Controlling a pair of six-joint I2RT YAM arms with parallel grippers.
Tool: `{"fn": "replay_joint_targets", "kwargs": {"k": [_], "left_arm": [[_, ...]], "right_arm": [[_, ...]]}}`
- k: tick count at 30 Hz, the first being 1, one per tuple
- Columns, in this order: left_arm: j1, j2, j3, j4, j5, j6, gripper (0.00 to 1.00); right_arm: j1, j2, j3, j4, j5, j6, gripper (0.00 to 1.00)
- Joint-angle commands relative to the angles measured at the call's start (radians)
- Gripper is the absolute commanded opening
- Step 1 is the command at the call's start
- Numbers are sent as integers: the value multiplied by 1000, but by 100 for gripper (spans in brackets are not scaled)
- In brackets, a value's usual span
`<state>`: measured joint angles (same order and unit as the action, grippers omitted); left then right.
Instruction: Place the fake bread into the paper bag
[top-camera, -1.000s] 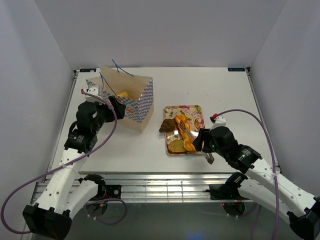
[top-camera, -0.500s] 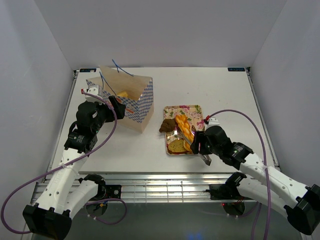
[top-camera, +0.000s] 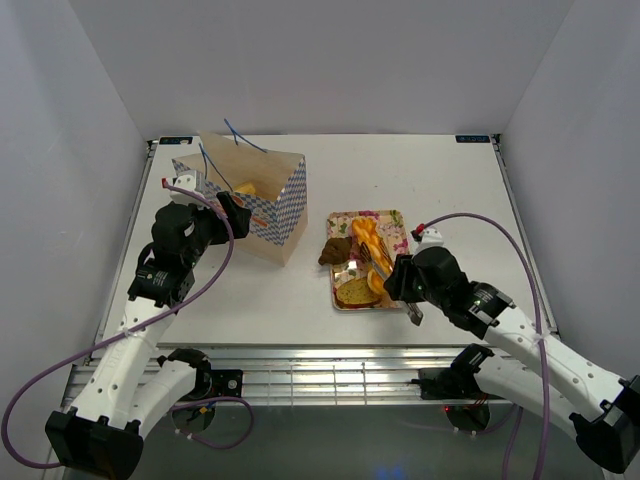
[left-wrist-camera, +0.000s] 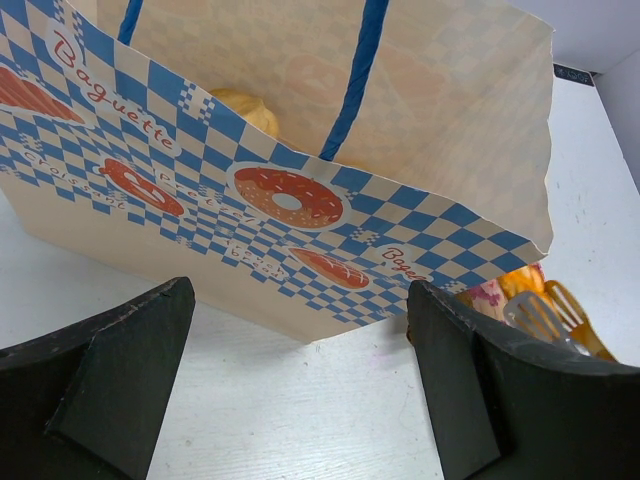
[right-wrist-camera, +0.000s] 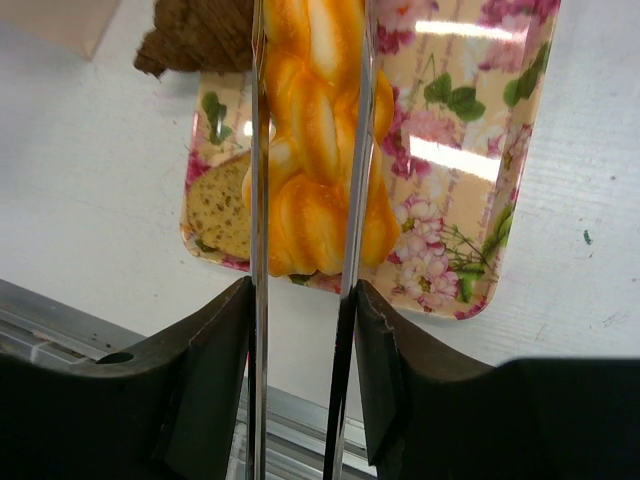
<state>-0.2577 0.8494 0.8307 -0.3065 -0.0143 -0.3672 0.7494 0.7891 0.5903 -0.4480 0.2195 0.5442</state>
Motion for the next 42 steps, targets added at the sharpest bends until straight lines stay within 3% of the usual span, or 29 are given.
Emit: {"fn": "replay_joint_targets", "kwargs": {"k": [1,11,17,23,30,42], "left_arm": [[-3,-24,-5,7,7,-4,98],[-3,-27,-4,4,-13,-6,98],[-3,-95,-10,-5,-147,-26,98],[-3,-194,-24,-5,-295,-45,98],[-3,-228,-30,-2,-349,-47,98],[-5,-239,-25,-14,-389,-47,98]], "right_arm": [[5,-65,91,34,64,-12,45],[5,-129,195,98,87,-121,43],[5,-64,307,232,48,-258,45],[7,59,426,350,-138,-360,46],[5,186,568,495,-386,-455,47],[7,479,847,486,-660,-538,47]]}}
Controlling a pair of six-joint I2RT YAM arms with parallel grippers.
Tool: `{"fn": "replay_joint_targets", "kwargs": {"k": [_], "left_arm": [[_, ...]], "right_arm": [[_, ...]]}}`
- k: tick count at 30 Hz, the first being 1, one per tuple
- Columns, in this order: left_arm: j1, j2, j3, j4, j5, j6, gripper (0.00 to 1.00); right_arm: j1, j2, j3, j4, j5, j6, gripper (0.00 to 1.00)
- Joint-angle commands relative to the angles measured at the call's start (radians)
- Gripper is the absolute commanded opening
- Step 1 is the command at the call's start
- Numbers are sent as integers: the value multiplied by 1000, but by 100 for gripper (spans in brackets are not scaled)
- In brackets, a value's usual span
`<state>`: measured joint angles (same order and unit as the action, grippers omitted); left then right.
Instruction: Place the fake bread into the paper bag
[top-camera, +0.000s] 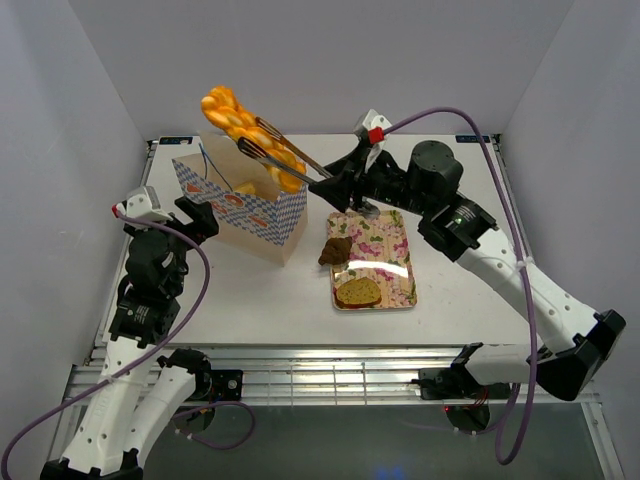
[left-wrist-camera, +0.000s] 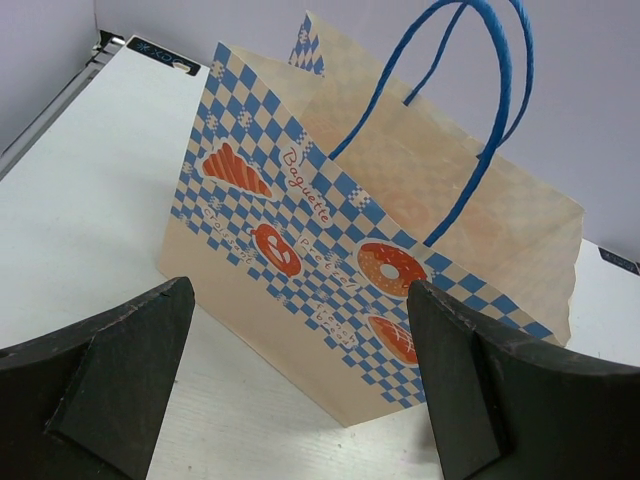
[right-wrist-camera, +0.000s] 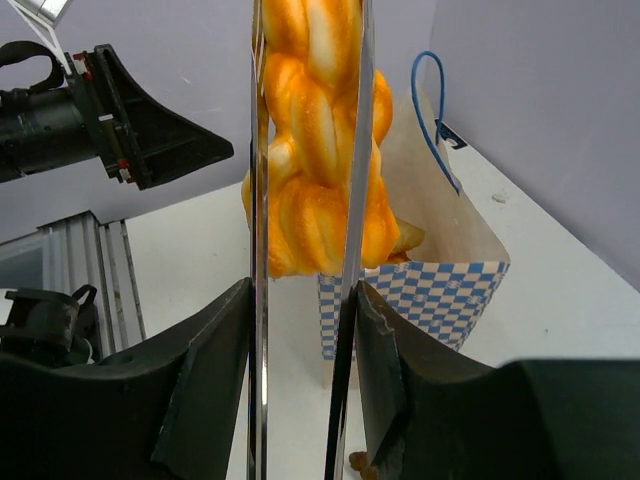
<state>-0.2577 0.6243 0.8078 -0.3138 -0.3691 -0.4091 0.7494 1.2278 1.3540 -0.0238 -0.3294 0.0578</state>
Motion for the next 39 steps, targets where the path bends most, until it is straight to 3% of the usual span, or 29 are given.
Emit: {"fn": "replay_joint_targets", "kwargs": {"k": [1,14,28,39], "left_arm": [[-3,-14,-2,-10,-42,-5,98],[-3,-44,7,-51,-237,-19,98],[-3,-35,2,-41,-208,-13,98],[-3,-28,1,-36,-199,-8,98]], "right_arm": [[5,77,123,56,-121,-53,48],[5,351,388,-93,-185,-177,50],[5,530,513,-179,-89,-240,50],[-5,529,498,-166,-50,-225,52]]}}
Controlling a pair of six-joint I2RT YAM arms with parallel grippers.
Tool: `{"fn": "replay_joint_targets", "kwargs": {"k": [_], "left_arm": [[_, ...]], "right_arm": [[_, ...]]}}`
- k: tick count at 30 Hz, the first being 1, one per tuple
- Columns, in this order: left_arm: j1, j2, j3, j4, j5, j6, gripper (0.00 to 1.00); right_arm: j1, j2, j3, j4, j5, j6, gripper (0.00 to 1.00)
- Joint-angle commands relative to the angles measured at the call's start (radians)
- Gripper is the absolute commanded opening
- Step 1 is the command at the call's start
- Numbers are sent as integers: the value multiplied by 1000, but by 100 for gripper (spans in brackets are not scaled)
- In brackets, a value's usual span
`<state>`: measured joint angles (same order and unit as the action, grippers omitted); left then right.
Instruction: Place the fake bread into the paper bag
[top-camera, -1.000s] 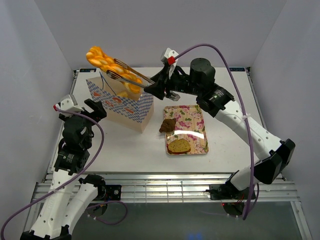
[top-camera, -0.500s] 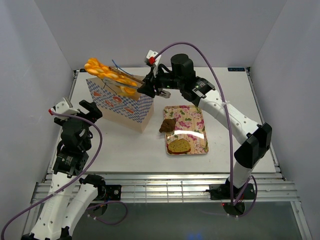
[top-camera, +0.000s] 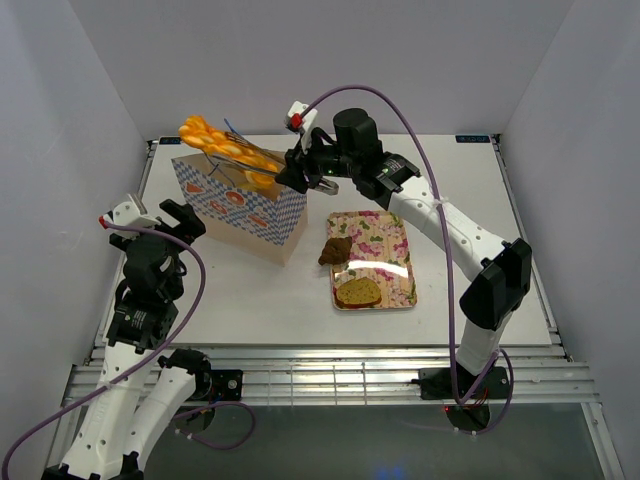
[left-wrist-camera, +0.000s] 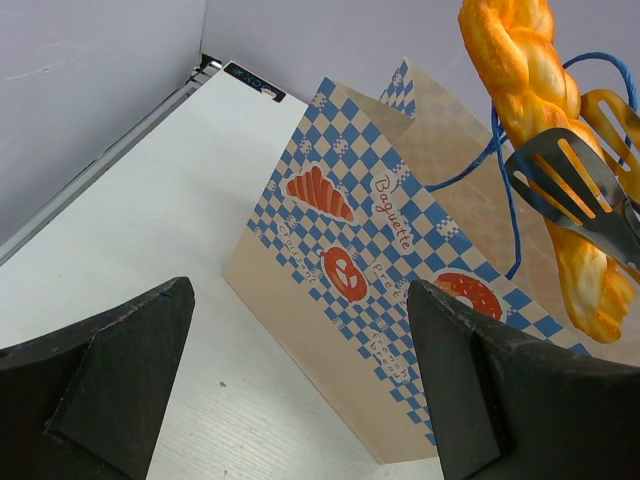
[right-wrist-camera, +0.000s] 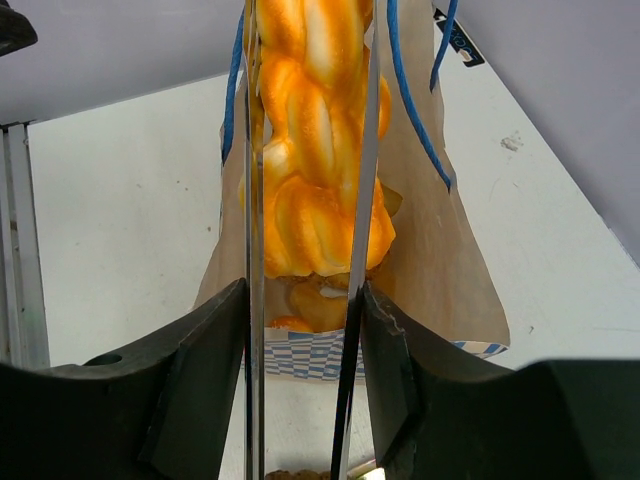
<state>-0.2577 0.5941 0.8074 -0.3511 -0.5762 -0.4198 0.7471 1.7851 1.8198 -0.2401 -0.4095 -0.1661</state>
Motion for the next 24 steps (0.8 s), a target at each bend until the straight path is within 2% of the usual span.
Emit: {"fn": "replay_joint_targets", "kwargs": {"k": [1,15,24], "left_arm": [[-3,4,-1,0,9,3,98],[-3,6,-2,3,15,4,98],[-3,7,-5,4,19,4,98]], "right_arm": [[-5,-36,18,73,29,3,52],[-26,-131,-82,159,-9,77,53],[-64,-119,-111,179,-49,125,52]]}}
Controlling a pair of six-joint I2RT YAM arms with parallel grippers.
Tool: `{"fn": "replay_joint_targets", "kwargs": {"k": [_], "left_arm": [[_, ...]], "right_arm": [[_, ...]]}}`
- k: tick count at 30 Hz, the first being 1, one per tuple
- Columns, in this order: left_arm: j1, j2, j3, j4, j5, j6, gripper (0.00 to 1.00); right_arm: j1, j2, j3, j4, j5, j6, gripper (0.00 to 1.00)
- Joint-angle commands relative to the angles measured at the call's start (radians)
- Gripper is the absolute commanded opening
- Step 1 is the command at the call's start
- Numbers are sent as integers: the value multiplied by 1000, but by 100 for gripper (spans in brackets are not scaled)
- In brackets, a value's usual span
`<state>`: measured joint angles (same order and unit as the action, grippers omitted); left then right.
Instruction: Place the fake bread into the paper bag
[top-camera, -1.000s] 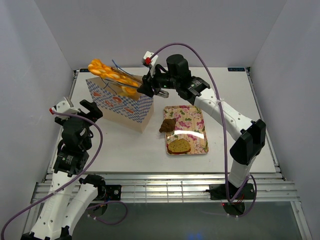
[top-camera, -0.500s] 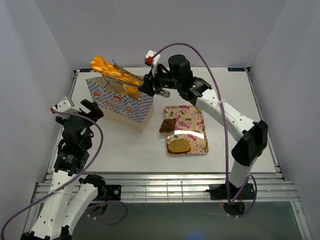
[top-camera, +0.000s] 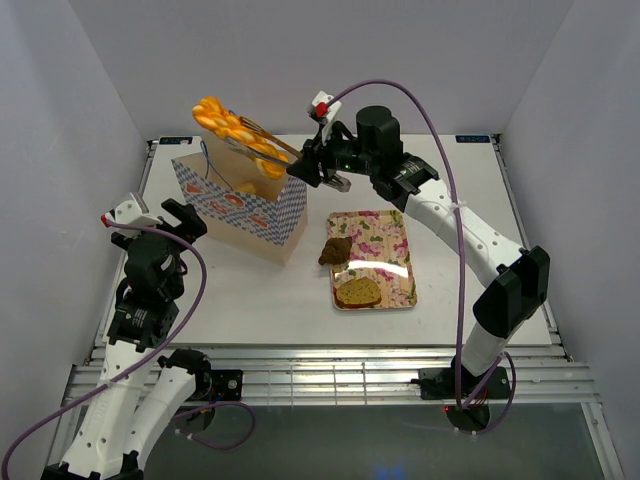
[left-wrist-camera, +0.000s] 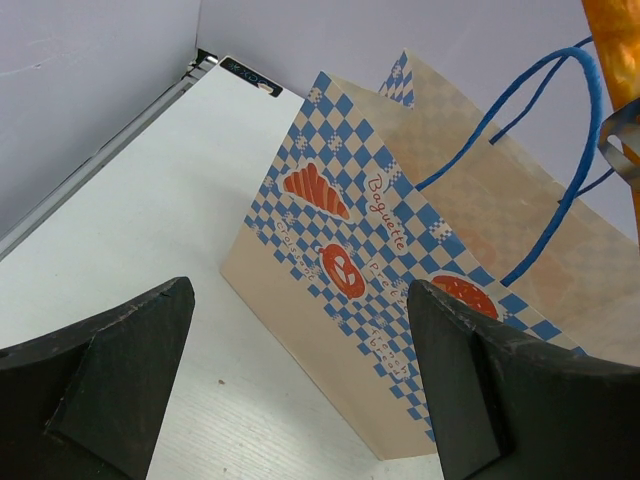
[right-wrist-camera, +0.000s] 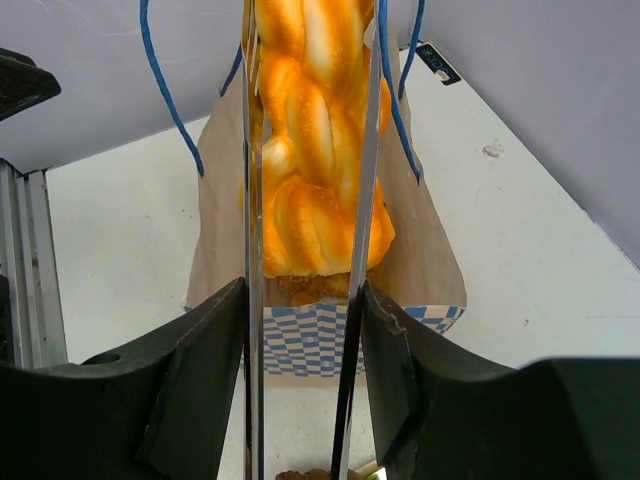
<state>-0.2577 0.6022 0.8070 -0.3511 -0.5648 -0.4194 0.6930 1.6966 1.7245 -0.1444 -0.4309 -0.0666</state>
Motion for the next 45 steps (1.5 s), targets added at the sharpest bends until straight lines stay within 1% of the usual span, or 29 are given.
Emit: {"fn": "replay_joint_targets", "kwargs": {"k": [1,9,12,16,22,25,30,33,37,40,42,43,44,45], "left_arm": [[-3,-1,-5,8,11,4,98],[-3,1,-8,12,25,7,98],[-3,2,-8,12,29,7,98],[-3,1,-8,14,32,7,98],[-3,2,-9,15,34,7,98],[-3,4,-11,17,43,8,98],[-3,4,-11,20,55,8,98],[-3,5,-12,24,71,11,98],[-3,10,-14,26,75,13,98],[-3,14,-17,31,92,18,98],[-3,21,-15,29,100,18,98],[-3,22,-15,31,103,18,98],[-3,22,-15,32,106,18,98],[-3,25,-17,31,114,16,98]], "right_arm": [[-12,-29,-19,86,-29,27,52],[-15,-9,-22,83,-34,16,52],[-15,-5,-14,80,-39,11,54],[-13,11,9,59,-46,8,63],[-15,21,21,51,-51,21,64],[-15,17,40,42,-51,25,63],[-15,-32,56,35,-51,34,63],[-15,-87,20,58,-26,48,62],[-15,-173,-81,92,38,51,62],[-15,-241,-166,88,156,59,61],[-16,-311,-262,91,277,59,61],[-20,-337,-301,106,317,95,60],[-30,-398,-384,117,381,103,60],[-41,-432,-429,129,402,114,60]]}}
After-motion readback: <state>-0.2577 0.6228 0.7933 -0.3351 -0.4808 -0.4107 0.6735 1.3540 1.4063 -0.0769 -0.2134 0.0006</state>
